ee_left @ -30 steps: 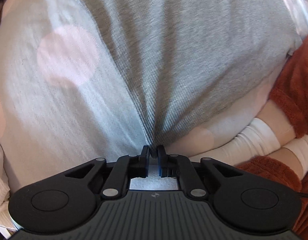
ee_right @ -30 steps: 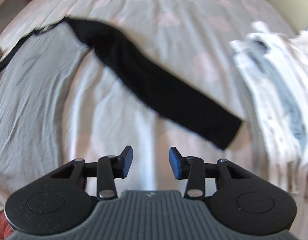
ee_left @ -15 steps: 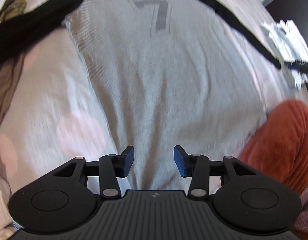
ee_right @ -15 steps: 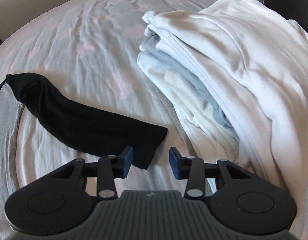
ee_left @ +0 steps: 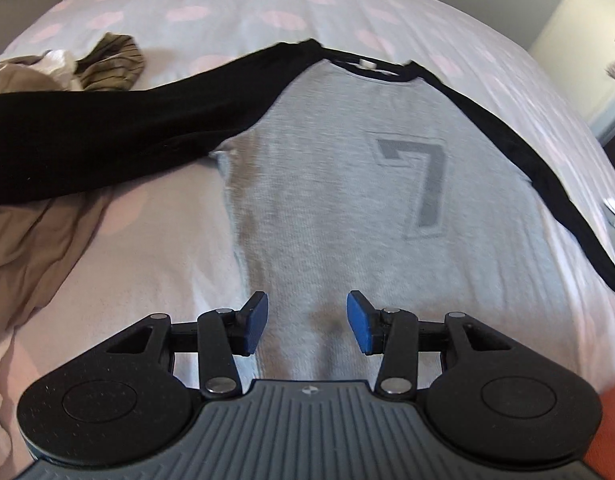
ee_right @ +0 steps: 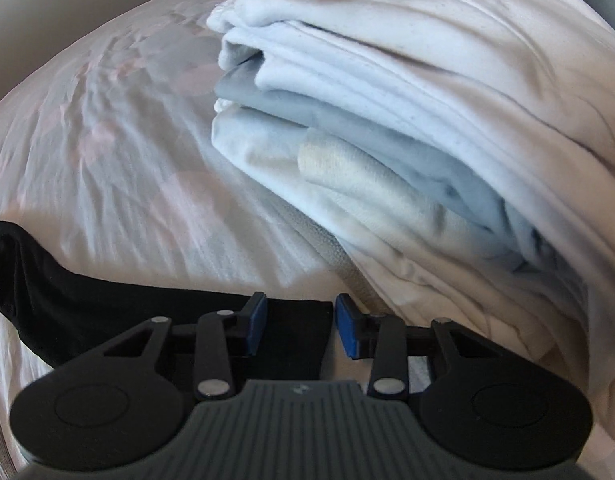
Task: Fold clothes
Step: 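Move the right gripper to the black sleeve cuff and grasp it, then lift the black sleeve with the right gripper and lay it across the shirt front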
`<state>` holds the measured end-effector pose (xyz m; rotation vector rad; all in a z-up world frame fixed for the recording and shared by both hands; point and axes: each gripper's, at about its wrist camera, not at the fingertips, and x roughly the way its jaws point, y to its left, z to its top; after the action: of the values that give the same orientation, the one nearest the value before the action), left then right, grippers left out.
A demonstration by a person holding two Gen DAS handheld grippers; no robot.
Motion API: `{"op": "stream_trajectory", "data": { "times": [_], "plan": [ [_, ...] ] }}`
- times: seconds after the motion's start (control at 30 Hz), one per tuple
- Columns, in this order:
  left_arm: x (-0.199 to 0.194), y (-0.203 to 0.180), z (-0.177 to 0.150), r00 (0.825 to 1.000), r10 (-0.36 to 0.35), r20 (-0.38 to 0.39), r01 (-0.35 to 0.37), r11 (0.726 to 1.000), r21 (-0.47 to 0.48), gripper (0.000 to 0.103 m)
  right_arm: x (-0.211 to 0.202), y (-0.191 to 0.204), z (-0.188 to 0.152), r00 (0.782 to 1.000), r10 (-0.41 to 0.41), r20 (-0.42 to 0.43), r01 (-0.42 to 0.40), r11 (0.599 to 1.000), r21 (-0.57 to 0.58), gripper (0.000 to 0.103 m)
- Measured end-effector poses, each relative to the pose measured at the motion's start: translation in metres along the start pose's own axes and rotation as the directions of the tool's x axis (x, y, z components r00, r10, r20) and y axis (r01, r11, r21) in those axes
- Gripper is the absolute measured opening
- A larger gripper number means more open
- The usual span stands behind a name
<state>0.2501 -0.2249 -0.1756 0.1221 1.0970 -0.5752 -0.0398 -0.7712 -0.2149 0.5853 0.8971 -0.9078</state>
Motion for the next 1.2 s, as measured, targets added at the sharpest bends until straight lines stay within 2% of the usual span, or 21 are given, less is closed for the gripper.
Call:
{"op": "stream_trajectory", "data": {
  "times": [0.03, 0.13, 0.23, 0.37, 0.57, 0.7, 0.9, 1.1, 1.2],
  "plan": [
    [0.001, 0.002, -0.002, 1.0, 0.016, 0.008, -0.016, 1.0, -0.008, 0.042, 0.0, 0.003, 0.0, 1.0, -0.001, 0.002, 0.001, 1.0, -0.014, 0.018],
    [0.006, 0.007, -0.009, 0.998, 0.052, 0.02, -0.051, 0.998, -0.025, 0.042, -0.002, 0.015, 0.003, 1.0, -0.02, 0.012, 0.021, 0.998, -0.054, 0.013],
    [0.003, 0.01, -0.013, 0.998, 0.046, 0.033, -0.046, 0.999, -0.008, 0.042, -0.012, 0.026, 0.016, 0.998, -0.048, 0.037, 0.05, 0.996, -0.073, 0.012],
    [0.002, 0.016, -0.014, 0.996, 0.069, 0.051, -0.069, 0.998, 0.003, 0.042, -0.041, 0.044, 0.05, 0.991, -0.083, 0.101, 0.092, 0.992, -0.089, 0.012],
    [0.0, 0.022, -0.014, 0.996, 0.066, 0.062, -0.066, 0.998, 0.004, 0.042, -0.106, 0.065, 0.11, 0.955, -0.155, 0.253, 0.187, 0.977, -0.107, 0.012],
    [-0.003, 0.025, -0.01, 0.995, 0.055, 0.077, -0.055, 0.998, -0.006, 0.042, -0.141, 0.09, 0.135, 0.94, -0.145, 0.308, 0.193, 0.972, -0.132, 0.012],
    [-0.006, 0.031, -0.006, 0.996, 0.038, 0.085, -0.038, 0.999, -0.004, 0.042, -0.186, 0.161, 0.148, 0.935, -0.028, 0.353, 0.115, 0.967, -0.228, 0.012],
    [-0.008, 0.037, -0.003, 0.995, 0.027, 0.094, -0.026, 1.0, -0.004, 0.042, -0.238, 0.248, 0.145, 0.915, 0.15, 0.375, -0.014, 0.94, -0.341, 0.012],
    [-0.009, 0.04, -0.001, 0.995, 0.014, 0.098, -0.013, 1.0, -0.01, 0.042, -0.264, 0.291, 0.138, 0.894, 0.248, 0.372, -0.085, 0.911, -0.403, 0.012]
  ]
}}
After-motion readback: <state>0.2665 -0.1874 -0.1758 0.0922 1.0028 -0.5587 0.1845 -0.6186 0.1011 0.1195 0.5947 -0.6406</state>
